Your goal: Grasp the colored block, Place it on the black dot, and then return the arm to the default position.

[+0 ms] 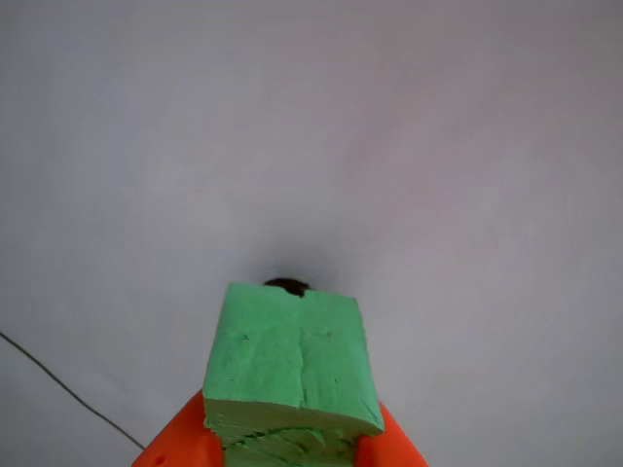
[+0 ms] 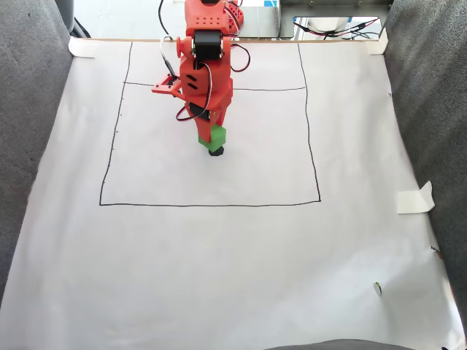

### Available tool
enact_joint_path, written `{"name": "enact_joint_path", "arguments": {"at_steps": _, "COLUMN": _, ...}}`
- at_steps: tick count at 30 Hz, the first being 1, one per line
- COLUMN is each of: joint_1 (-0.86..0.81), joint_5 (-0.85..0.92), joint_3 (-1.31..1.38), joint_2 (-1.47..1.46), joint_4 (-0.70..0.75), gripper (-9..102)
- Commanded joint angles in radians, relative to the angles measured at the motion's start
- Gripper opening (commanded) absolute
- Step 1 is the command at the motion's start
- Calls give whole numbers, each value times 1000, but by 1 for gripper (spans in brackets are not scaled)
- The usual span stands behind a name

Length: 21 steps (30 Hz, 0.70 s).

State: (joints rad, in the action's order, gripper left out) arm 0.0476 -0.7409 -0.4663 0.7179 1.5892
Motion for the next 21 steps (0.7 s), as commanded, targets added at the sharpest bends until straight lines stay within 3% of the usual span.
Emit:
{"name": "enact_joint_path", "arguments": {"at_steps": 1, "joint_1": 3, "joint_5": -9, "joint_3": 57, "joint_2": 3, "joint_4": -6, "gripper": 0}}
{"name": "enact_joint_path", "arguments": {"at_steps": 21, "joint_1": 0, "joint_5": 2, "joint_3": 57, "joint_2": -66, "joint_4": -60, "gripper": 0}}
